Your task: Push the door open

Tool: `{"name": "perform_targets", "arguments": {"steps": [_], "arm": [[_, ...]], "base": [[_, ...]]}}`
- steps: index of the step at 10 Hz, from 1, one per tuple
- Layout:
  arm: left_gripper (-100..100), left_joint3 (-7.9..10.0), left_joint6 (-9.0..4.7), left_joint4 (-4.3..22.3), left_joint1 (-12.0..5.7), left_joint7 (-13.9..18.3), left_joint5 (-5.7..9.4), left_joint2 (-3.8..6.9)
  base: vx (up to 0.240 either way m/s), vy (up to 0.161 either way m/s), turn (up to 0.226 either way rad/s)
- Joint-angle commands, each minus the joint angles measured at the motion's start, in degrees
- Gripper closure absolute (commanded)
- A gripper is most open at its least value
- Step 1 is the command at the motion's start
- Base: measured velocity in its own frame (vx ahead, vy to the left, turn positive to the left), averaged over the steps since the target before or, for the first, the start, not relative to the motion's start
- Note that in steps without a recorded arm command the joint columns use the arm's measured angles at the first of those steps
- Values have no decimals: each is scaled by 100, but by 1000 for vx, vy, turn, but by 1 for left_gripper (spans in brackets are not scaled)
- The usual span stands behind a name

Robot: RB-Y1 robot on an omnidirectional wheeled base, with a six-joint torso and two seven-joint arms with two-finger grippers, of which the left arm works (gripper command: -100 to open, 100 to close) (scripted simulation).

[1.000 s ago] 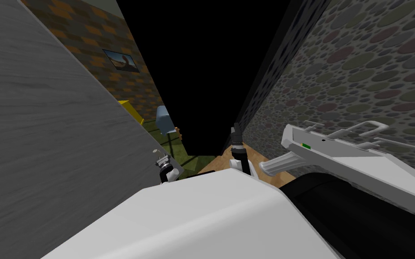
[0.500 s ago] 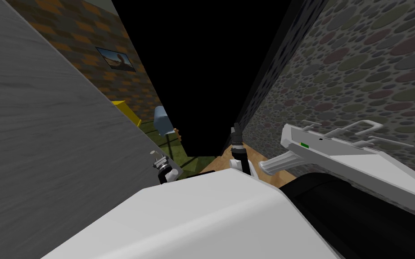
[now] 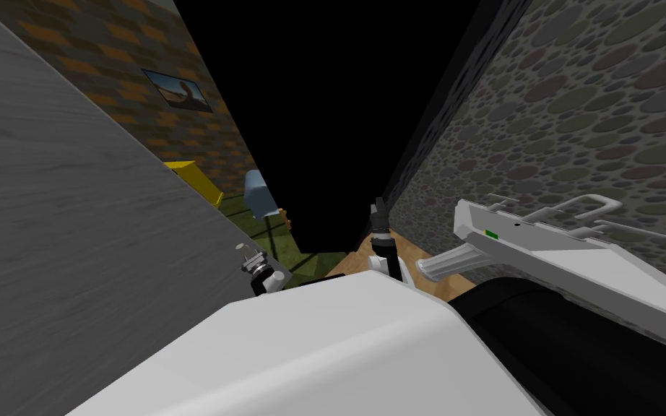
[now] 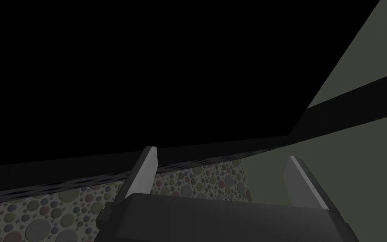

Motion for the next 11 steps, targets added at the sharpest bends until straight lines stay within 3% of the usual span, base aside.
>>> {"name": "perform_targets", "arguments": {"steps": [1,5,6,7,9,11], "arm": [[100,161,-149,46,-5,-26,58,79],[100,479,-230,12,4,-156,221,-9],[100,479,-230,12,4,-156,221,-9],[100,622,-267,-3,8,-214,294,-63],[100,622,-267,-3,8,-214,294,-63],[100,817,-317,-23,13,-294,393,-148]], "base": [[35,12,-69],[79,42,-61],[62,50,-13],[97,41,-92],[63,24,-28],[76,37,-57]]}}
